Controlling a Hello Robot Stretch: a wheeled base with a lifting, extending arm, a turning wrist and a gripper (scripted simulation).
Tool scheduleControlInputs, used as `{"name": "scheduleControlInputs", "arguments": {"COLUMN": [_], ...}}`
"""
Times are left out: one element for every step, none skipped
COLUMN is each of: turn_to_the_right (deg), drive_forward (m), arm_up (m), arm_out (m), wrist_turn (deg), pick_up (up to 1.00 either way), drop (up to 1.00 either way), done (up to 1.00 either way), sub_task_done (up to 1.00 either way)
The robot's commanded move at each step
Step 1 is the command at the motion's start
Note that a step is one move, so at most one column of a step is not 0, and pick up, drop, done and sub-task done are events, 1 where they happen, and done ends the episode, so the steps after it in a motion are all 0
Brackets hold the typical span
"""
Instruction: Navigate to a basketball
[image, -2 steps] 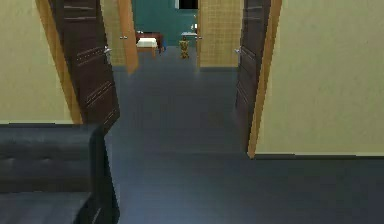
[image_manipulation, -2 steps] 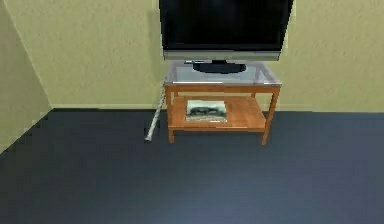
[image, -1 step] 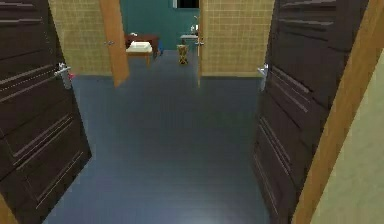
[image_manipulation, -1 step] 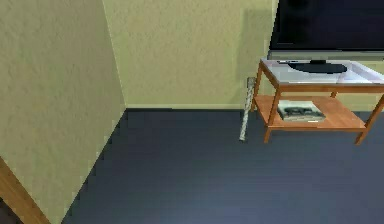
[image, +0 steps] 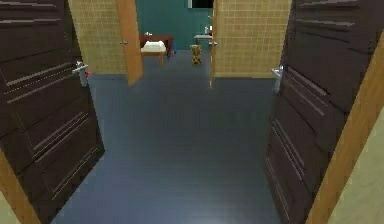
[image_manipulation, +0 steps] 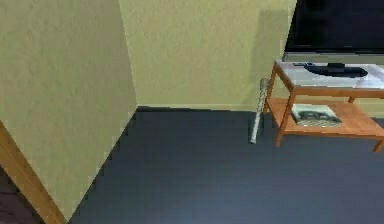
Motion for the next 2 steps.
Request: {"name": "scheduleControlInputs", "arguments": {"turn_to_the_right": [0.0, -3.0], "drive_forward": [0.35, 0.00], "arm_up": [0.00, 0.00], "arm_out": [0.00, 0.00], "wrist_turn": [0.0, 0.0], "pick_up": [0.00, 0.00], "drop": [0.00, 0.00], "done": [0.00, 0.00], "sub_task_done": [0.00, 0.00]}}
